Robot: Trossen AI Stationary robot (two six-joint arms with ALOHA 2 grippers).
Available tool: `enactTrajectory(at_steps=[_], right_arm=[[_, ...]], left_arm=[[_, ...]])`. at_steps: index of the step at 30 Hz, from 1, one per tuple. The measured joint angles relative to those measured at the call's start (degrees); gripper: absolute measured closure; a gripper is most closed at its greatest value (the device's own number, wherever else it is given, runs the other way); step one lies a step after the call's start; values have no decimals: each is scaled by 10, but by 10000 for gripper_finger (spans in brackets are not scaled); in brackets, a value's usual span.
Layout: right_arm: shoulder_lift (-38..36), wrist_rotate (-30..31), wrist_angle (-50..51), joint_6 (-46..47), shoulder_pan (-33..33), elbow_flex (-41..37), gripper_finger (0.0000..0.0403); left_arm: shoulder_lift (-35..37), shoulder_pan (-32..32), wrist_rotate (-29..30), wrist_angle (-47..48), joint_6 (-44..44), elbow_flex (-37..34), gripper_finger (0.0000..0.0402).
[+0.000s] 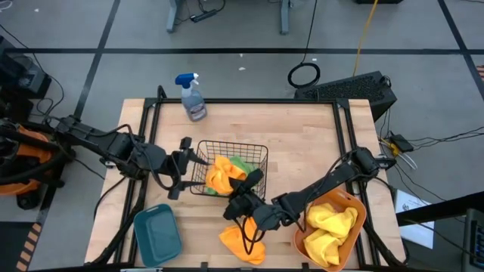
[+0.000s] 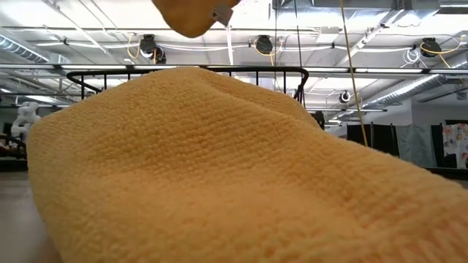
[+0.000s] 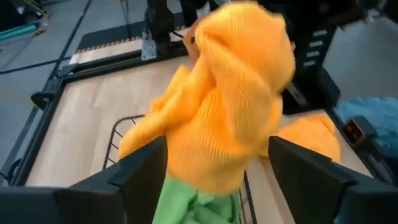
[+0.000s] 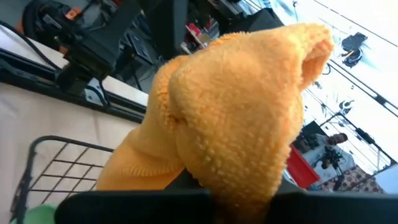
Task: Sort microfiber towel by color & place in baskets
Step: Put the top orange microfiber cloth into the blue bin
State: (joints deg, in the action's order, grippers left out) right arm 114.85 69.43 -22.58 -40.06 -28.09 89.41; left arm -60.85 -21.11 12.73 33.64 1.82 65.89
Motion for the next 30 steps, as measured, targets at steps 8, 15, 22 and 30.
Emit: enactTrajectory(at_steps=[8,15,22,30], right_arm=[[-1,7,4,12,-28,0,397],[-68,-48,92,33,-60,0,399],[-187,-235,324,253,-31,0,399],[-233,-405,231,319,53,-145,397]], left_arm=[[11,-60,-1,32,-17,0,106],[-44,-117,-3,79,-61,0,106],[-127,-152,89,-1,-42,0,106],[-171,-198,235,-144,4,0,106]])
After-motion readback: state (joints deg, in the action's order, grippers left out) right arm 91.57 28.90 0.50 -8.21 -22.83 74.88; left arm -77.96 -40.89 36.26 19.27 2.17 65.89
